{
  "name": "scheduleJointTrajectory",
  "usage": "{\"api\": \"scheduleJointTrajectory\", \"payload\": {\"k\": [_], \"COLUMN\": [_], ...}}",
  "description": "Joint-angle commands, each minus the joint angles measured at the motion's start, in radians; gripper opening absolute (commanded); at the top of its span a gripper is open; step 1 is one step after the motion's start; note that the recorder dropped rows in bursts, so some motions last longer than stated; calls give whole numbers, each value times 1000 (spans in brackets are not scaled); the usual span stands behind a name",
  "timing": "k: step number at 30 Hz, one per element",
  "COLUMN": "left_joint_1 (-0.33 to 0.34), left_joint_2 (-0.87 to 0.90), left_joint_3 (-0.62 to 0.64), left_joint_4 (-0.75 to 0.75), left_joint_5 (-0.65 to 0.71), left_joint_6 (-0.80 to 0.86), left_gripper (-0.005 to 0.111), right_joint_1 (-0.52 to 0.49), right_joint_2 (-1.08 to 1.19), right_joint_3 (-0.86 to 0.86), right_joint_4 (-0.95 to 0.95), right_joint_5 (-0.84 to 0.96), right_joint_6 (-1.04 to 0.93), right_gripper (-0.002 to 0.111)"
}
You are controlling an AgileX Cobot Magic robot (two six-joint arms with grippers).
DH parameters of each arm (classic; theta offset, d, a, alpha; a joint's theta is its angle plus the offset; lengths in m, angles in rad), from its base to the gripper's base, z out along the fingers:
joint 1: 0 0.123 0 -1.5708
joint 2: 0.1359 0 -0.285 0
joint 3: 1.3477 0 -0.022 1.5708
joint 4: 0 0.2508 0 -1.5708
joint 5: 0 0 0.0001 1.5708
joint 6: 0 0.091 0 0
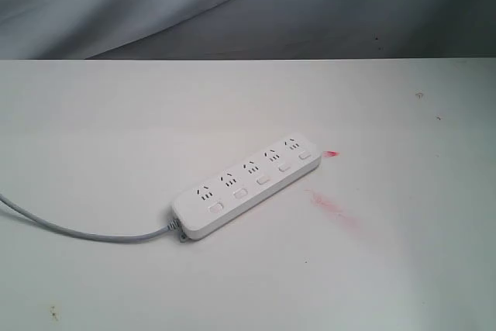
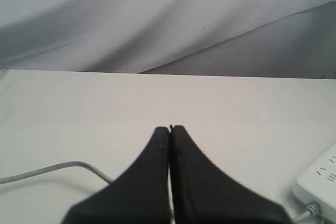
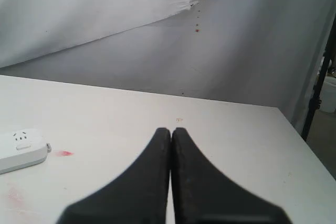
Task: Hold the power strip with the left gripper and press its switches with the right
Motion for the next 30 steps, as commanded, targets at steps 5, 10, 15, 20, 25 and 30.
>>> {"api": "scheduleJointTrajectory", "payload": {"k": [5,10,15,20,25,30], "left_joint_1": [4,4,4,4,4,2], "left_joint_2": [-5,-5,-5,-5,-5,124], "left_joint_3": [5,5,5,5,-48,-221], "left_joint_4": [0,0,3,-166,-310,-332], "left_joint_5": [-10,-49,-86,-168,-66,26], "left_joint_6": [1,15,15,-144,-172,-165], "left_gripper": [0,0,0,0,0,0], "right_joint_1": [1,1,1,1,1,1], "right_joint_2": [-5,-5,-5,-5,-5,-4], "right_joint_3": [3,3,3,3,-67,-228], "right_joint_4": [7,7,40,415,588,602], "right_joint_5": [-9,-9,-36,-191,-98,16], "right_joint_6": [-3,-3,2,123,135,133], "right_gripper": [0,0,0,0,0,0]}}
